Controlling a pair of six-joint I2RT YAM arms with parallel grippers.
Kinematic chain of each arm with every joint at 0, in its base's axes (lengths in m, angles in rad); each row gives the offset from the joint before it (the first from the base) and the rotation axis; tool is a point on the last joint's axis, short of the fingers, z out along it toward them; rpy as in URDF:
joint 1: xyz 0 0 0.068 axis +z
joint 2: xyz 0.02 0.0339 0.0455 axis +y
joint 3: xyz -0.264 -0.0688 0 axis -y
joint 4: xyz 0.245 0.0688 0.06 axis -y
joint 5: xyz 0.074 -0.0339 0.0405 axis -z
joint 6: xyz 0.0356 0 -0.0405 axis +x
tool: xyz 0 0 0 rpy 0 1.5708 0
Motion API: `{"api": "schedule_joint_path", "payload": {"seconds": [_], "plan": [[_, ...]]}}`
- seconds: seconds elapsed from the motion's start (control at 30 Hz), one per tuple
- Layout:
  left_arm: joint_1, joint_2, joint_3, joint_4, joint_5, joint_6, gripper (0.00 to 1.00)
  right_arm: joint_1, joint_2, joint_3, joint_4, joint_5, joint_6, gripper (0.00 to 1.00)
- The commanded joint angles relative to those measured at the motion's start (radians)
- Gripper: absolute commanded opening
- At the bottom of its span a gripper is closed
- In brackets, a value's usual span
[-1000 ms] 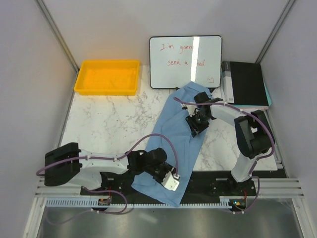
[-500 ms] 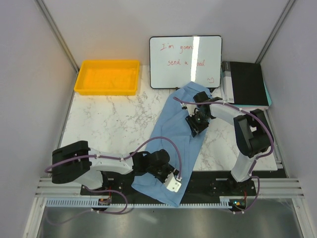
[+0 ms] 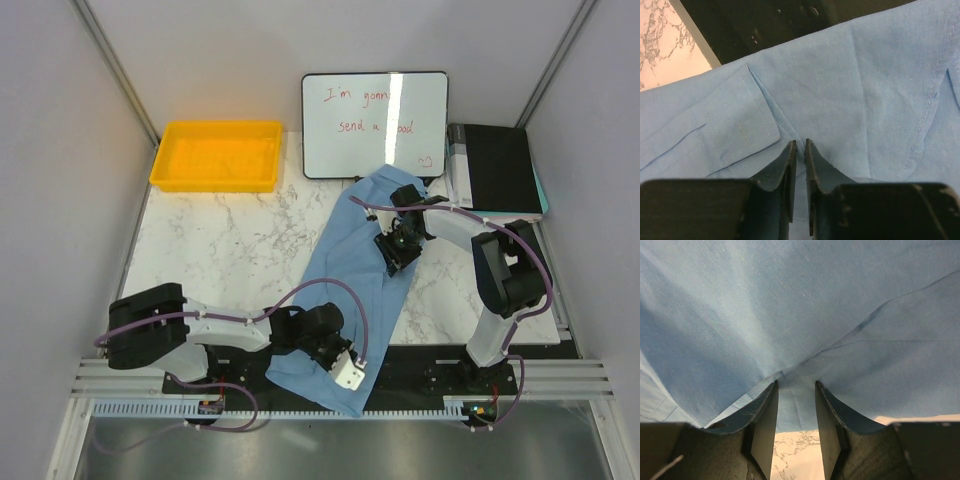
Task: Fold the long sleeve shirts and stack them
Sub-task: Fold the shirt
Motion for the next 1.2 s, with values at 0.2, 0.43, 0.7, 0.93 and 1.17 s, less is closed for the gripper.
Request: {"api": "schedule_joint_path", "payload": {"seconds": [0.2,0.43,0.7,0.93,1.17], "plan": [[-0.001,-0.175,0.001,-0.193,0.056,0.055,0.08,-0.002,0.050,-0.010,0.028,0.073,-0.061,0.44],[0.006,-0.272,-0.095,-0.251,0.065,0.097,0.02,-0.002,0.027,-0.021,0.028,0.059,-0.100,0.45],[0.086,-0.316,-0.104,-0.343,0.124,0.174,0.05,-0.002,-0.009,-0.044,0.028,0.075,-0.146,0.44],[0.143,-0.523,-0.069,-0.456,0.191,0.071,0.73,-0.002,-0.205,-0.096,0.030,-0.028,-0.248,0.48],[0.393,-0.697,0.013,-0.638,0.237,0.005,0.80,0.002,-0.582,-0.163,0.103,-0.086,-0.260,0.90]]}}
